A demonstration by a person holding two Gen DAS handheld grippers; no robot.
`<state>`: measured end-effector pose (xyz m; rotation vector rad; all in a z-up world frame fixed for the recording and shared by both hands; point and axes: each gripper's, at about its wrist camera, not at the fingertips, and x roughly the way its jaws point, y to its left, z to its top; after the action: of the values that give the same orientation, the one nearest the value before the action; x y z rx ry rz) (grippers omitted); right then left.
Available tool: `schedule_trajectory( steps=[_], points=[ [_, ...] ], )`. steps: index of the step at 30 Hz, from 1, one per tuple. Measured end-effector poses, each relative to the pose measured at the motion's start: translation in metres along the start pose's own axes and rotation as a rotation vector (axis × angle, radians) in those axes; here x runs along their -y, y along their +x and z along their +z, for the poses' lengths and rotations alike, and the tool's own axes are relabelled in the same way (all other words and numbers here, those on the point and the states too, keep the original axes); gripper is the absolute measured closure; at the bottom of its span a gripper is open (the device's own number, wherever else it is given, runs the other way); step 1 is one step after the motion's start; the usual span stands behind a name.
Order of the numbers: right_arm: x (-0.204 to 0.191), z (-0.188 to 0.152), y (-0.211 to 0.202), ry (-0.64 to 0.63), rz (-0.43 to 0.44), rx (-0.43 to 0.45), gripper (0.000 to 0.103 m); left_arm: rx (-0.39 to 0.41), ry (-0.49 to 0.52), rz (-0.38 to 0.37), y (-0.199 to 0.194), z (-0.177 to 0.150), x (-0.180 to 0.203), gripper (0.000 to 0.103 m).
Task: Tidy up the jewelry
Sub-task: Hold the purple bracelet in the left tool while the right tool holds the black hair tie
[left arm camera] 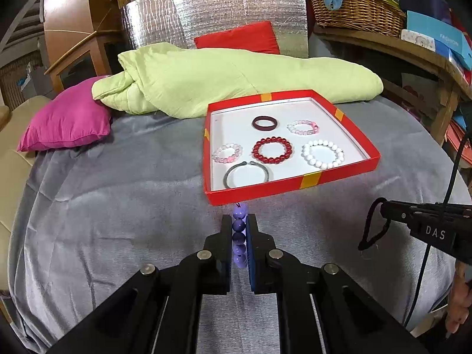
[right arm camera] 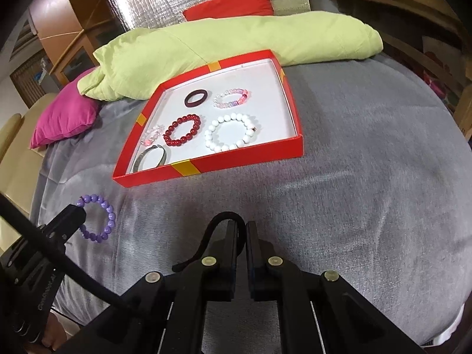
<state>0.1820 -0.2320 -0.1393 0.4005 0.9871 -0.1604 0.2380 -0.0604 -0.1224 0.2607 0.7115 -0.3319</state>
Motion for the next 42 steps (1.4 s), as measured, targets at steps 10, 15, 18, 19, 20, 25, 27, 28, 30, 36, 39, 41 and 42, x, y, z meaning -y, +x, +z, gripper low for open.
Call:
schedule_trajectory(
  steps=[10, 15, 18, 19, 20, 25, 27, 28, 30, 36, 39, 41, 42],
  points=[
    [-0.018, -0.003, 0.009, -0.015, 0.016, -0.029, 0.097, -0.003, -0.021, 0.023, -0.005, -0.005, -0.019, 0.094],
    [-0.031, -0.006, 0.014, -0.033, 0.022, -0.041, 0.097, -0.003, -0.036, 0.036, -0.008, -0.008, -0.031, 0.094],
    [-0.044, -0.008, 0.015, -0.068, 0.005, -0.025, 0.097, -0.006, -0.052, 0.040, -0.009, -0.010, -0.040, 0.094],
    [-0.047, -0.009, 0.014, -0.080, 0.001, -0.020, 0.097, -0.006, -0.055, 0.043, -0.010, -0.011, -0.042, 0.094],
    [-0.052, -0.010, 0.014, -0.095, -0.005, -0.011, 0.097, -0.004, -0.058, 0.047, -0.011, -0.011, -0.045, 0.094],
    [-0.070, -0.013, 0.012, -0.164, -0.040, 0.025, 0.097, -0.011, -0.076, 0.056, -0.010, -0.013, -0.053, 0.094],
    [-0.074, -0.014, 0.011, -0.181, -0.048, 0.033, 0.097, -0.014, -0.076, 0.058, -0.010, -0.014, -0.054, 0.094],
    [-0.076, -0.015, 0.011, -0.188, -0.053, 0.037, 0.097, -0.016, -0.078, 0.058, -0.009, -0.014, -0.054, 0.094],
    [-0.077, -0.015, 0.009, -0.197, -0.060, 0.046, 0.097, -0.017, -0.076, 0.061, -0.008, -0.014, -0.054, 0.094],
    [-0.076, -0.014, 0.005, -0.209, -0.077, 0.066, 0.097, -0.025, -0.066, 0.065, -0.004, -0.013, -0.048, 0.094],
    [-0.074, -0.013, 0.002, -0.212, -0.089, 0.076, 0.097, -0.029, -0.061, 0.063, -0.002, -0.013, -0.044, 0.094],
    [-0.073, -0.013, 0.000, -0.212, -0.092, 0.081, 0.097, -0.030, -0.055, 0.064, 0.000, -0.013, -0.042, 0.094],
    [-0.073, -0.012, -0.001, -0.214, -0.096, 0.084, 0.097, -0.031, -0.053, 0.064, 0.001, -0.013, -0.041, 0.094]
  ],
)
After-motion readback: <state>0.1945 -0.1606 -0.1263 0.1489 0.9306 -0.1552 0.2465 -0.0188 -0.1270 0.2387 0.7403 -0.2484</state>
